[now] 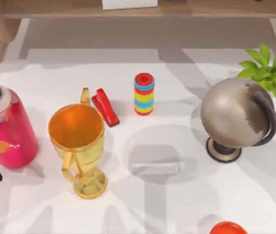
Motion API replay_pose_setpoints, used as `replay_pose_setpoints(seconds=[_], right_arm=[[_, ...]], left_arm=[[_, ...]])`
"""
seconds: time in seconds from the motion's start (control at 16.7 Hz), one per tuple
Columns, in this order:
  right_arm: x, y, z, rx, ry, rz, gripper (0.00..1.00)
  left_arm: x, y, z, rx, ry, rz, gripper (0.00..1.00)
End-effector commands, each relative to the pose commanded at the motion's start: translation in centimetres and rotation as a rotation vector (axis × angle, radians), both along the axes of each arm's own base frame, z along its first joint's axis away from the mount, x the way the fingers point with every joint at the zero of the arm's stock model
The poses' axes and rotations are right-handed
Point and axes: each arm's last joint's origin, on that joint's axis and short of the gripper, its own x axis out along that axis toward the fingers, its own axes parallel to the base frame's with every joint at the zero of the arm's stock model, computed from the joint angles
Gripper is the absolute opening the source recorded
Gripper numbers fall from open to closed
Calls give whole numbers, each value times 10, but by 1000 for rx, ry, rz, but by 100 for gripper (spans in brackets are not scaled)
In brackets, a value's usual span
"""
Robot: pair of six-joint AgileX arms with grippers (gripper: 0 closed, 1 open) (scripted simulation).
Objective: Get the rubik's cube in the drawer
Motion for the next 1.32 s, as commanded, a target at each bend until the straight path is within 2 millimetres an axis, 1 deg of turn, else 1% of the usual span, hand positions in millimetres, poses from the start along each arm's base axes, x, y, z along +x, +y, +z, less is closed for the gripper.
replay_pose_setpoints(seconds=[0.12, 0.24, 0.36, 0.6, 0.9, 0.96, 1.02, 1.14, 1.2, 1.32], right_arm=[[-3, -5, 9, 7, -26, 3, 0], [-4, -10, 14, -8, -29, -15, 0], [-5, -10, 10, -32, -7, -34, 0], [-9, 3, -6, -57, 70, -49, 0], [-9, 3, -6, -54, 73, -51, 0], [-9, 0, -3, -48, 71, -53, 0], [-10, -6, 4, -38, 69, -59, 0], [-11, -28, 22, -10, 72, -89, 0], [-11, -43, 33, 5, 77, -112, 0], [-15, -80, 55, 35, 96, -172, 0]], left_arm=[[0, 0, 0, 0, 0, 0, 100], [0, 0, 0, 0, 0, 0, 100], [0, 0, 0, 0, 0, 0, 100], [0, 0, 0, 0, 0, 0, 100], [0, 0, 0, 0, 0, 0, 100], [0, 0, 0, 0, 0, 0, 100], [0, 0, 0, 0, 0, 0, 100], [0, 0, 0, 0, 0, 0, 100], [0, 0, 0, 0, 0, 0, 100], [0, 0, 0, 0, 0, 0, 100]])
